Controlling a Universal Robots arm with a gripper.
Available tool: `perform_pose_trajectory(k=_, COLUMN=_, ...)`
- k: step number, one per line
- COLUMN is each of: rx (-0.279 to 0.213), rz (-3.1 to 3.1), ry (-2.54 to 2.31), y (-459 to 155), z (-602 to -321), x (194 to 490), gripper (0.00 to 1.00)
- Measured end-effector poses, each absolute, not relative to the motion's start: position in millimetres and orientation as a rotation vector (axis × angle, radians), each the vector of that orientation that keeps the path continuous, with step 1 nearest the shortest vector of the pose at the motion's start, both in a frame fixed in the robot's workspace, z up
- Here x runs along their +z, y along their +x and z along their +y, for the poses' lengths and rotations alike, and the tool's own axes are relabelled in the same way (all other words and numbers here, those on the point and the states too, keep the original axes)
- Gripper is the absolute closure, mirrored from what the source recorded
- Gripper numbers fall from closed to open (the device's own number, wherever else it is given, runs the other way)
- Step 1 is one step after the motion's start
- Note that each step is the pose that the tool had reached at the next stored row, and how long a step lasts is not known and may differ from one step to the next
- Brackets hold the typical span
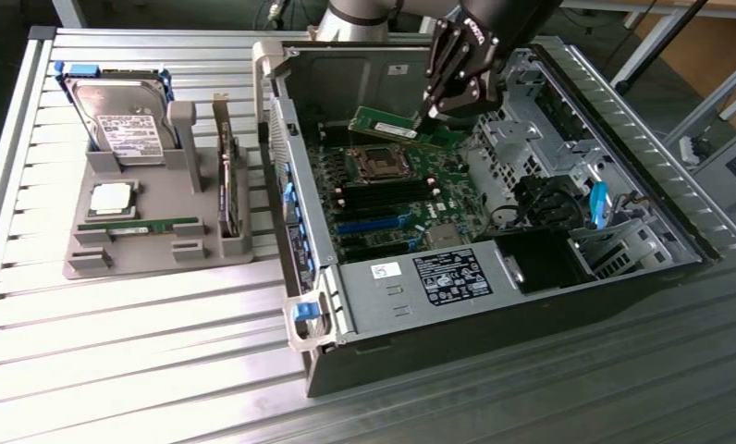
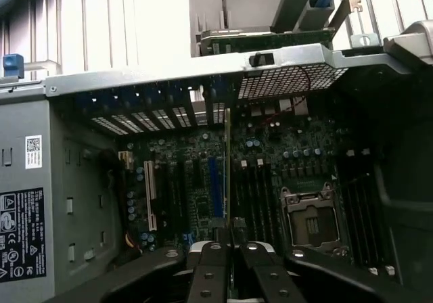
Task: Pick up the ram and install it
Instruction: 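Pick up the ram and move it above insertion slot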
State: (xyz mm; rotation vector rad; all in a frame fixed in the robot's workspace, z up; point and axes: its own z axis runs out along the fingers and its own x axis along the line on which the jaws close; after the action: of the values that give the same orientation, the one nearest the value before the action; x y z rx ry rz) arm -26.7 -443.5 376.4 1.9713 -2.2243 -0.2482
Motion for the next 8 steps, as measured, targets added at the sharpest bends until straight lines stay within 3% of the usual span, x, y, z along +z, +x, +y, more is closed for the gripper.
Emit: perform_pose_trajectory(k=8, rx=-0.254, rz=-2.22, ry=1.968, y=-4, z=-444, x=374, gripper=0.89)
